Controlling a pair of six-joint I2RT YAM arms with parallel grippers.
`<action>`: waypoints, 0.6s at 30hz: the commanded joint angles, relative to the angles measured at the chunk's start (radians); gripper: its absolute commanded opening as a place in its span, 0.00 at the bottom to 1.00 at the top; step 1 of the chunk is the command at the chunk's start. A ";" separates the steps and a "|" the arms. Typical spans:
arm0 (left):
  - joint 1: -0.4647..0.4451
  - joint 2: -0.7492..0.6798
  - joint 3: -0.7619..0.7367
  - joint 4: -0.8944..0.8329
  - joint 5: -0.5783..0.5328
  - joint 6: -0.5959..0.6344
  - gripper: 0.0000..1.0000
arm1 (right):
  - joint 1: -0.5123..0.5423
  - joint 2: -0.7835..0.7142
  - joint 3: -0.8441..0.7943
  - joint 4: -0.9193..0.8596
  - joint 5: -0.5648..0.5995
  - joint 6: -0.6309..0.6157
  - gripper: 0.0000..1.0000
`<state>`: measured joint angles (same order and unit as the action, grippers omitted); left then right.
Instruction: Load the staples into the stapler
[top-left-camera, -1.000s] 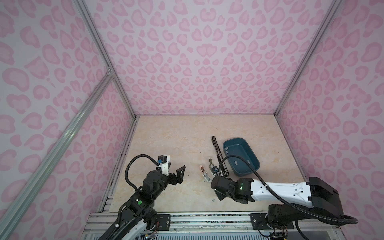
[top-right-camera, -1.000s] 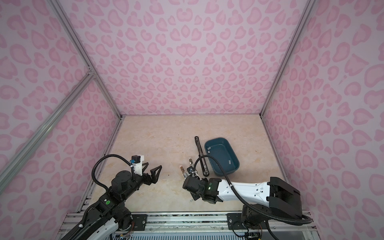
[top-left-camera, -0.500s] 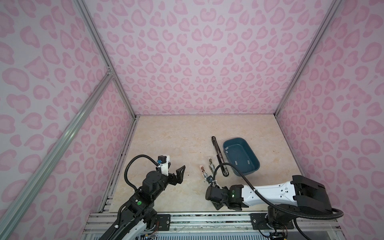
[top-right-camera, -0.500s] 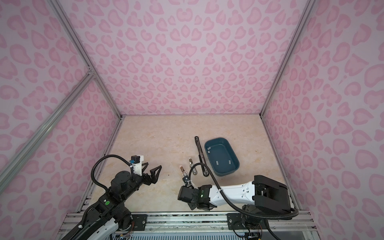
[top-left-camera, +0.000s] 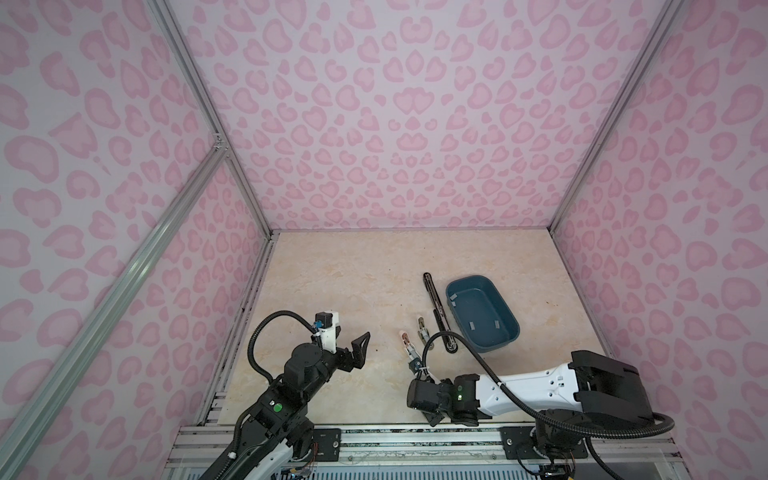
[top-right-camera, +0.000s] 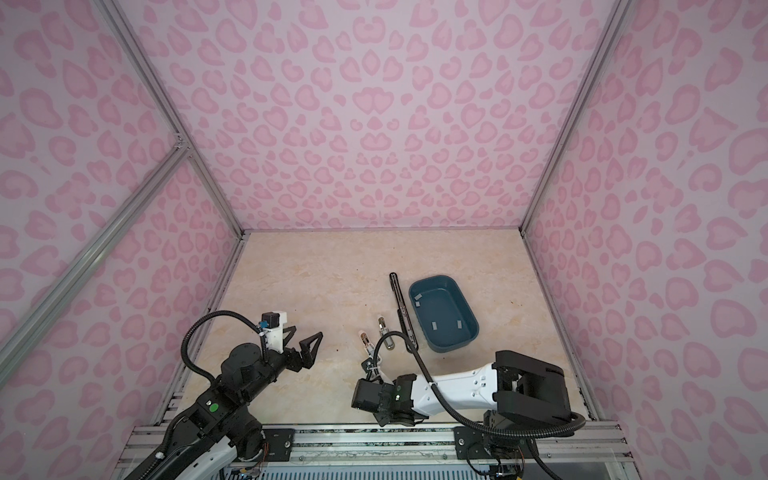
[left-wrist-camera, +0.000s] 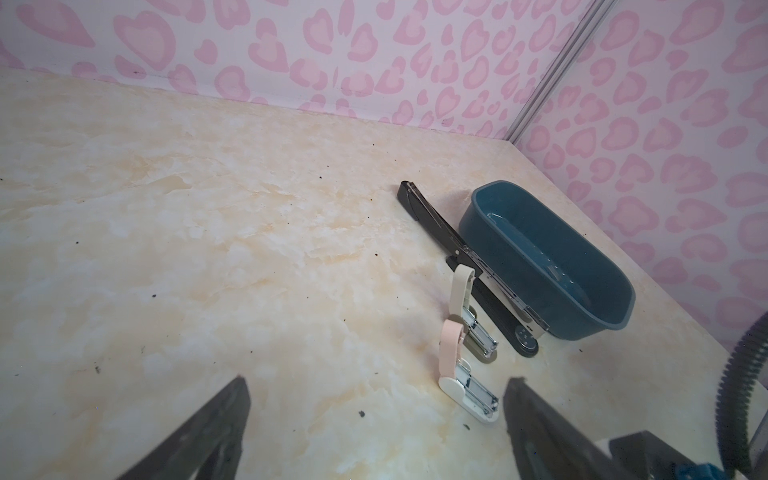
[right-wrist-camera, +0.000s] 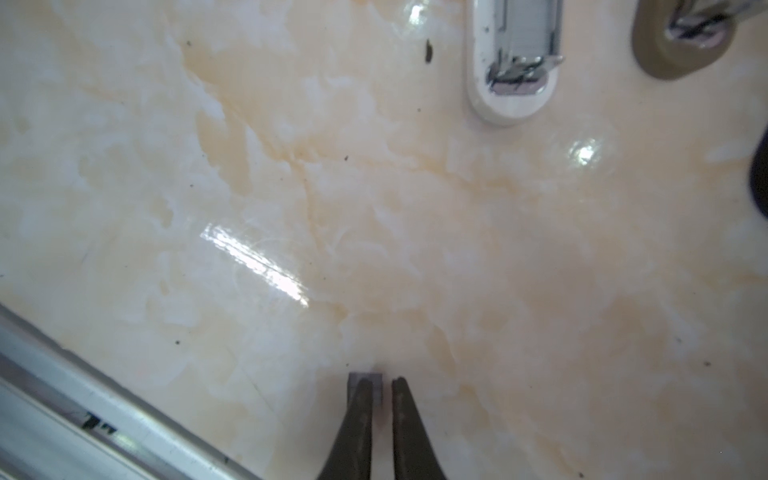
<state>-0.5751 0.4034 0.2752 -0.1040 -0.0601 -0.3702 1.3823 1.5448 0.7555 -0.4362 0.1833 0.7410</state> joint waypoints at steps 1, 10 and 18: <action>0.001 -0.005 -0.004 0.012 -0.004 -0.004 0.96 | 0.003 0.009 0.000 -0.003 0.002 0.019 0.11; 0.001 -0.006 -0.005 0.011 -0.005 -0.006 0.96 | -0.019 -0.025 0.031 -0.054 0.069 0.016 0.00; 0.001 -0.014 -0.008 0.012 -0.009 -0.007 0.96 | -0.327 -0.300 0.110 -0.239 0.196 -0.117 0.00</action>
<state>-0.5751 0.3920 0.2718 -0.1081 -0.0608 -0.3706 1.1336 1.3067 0.8474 -0.5709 0.2836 0.6838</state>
